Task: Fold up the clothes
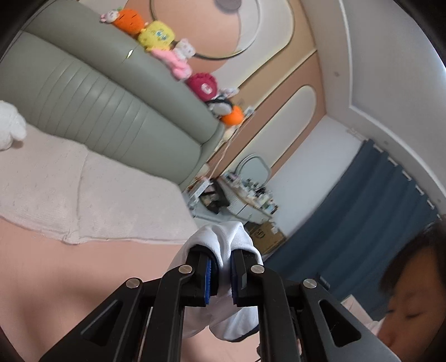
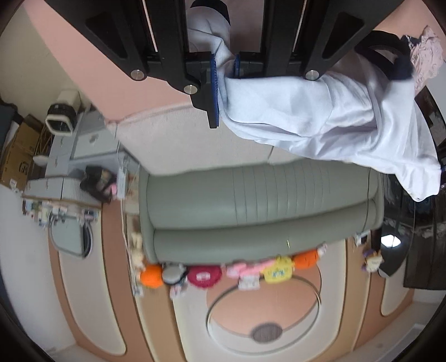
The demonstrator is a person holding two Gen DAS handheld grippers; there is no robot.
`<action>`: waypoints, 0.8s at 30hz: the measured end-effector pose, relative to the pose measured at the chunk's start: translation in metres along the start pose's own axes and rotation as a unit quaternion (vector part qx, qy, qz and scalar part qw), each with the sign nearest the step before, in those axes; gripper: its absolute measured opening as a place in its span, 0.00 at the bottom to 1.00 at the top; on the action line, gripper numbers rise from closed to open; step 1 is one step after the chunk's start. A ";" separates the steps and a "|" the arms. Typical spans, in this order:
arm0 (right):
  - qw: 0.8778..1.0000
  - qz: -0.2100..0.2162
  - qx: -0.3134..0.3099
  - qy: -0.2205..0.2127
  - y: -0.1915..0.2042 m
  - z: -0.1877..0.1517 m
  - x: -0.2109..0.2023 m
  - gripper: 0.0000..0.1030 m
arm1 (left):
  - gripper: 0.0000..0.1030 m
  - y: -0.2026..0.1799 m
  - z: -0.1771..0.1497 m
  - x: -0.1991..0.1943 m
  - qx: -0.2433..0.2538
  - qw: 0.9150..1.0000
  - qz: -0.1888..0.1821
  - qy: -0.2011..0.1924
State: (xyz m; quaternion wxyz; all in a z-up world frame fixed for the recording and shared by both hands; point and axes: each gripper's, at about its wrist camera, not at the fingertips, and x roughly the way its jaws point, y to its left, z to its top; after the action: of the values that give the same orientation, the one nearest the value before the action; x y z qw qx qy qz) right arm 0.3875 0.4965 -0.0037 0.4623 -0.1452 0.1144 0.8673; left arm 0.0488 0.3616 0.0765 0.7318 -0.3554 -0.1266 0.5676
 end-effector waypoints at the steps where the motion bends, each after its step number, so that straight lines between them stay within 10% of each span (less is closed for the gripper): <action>1: 1.000 0.000 0.002 0.016 0.000 -0.007 0.011 0.06 | 0.08 0.006 -0.004 0.005 -0.001 1.000 0.008 0.007; 15: 0.970 0.002 -0.036 0.239 0.015 -0.111 0.126 0.06 | 0.08 0.134 -0.107 0.059 -0.120 0.978 0.128 0.115; 24: 0.958 0.023 -0.050 0.281 0.022 -0.139 0.151 0.06 | 0.08 0.171 -0.137 0.056 -0.148 0.963 0.173 0.143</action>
State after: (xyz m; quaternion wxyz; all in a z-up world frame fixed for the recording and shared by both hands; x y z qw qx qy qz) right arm 0.3092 0.5536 -0.1860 0.3839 -0.4032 0.1991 0.8065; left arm 0.0214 0.3795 -0.1470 0.5722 -0.5534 -0.0401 0.6040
